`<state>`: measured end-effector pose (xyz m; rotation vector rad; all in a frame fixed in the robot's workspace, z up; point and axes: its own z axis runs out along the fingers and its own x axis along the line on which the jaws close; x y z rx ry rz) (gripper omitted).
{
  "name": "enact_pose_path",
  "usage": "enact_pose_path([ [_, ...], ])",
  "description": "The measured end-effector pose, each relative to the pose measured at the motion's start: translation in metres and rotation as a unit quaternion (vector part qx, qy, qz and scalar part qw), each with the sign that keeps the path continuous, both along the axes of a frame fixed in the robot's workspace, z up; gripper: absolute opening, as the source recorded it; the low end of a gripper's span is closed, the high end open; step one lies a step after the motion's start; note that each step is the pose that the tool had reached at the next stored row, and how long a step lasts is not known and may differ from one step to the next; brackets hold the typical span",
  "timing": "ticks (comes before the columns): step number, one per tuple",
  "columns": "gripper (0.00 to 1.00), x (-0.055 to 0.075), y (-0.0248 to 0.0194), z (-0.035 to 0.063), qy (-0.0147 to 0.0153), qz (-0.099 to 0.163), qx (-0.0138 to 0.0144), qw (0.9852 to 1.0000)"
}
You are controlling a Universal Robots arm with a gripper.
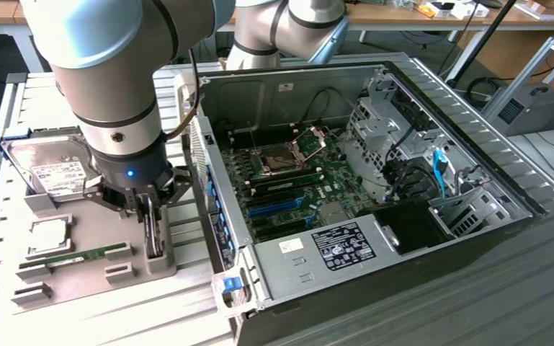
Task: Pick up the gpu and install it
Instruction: 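Pick up the gpu and move the gpu toward the slot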
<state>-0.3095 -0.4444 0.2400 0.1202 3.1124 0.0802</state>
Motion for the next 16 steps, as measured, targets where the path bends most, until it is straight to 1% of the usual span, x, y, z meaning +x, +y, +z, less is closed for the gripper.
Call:
enact_pose_path([
  [6,0.27,0.0,0.0,0.0,0.0,0.0,0.0,1.0],
  [10,0.27,0.0,0.0,0.0001,0.0,0.023,-0.0001,0.9997],
  [16,0.27,0.0,0.0,0.0,0.0,0.024,-0.0001,0.9997],
])
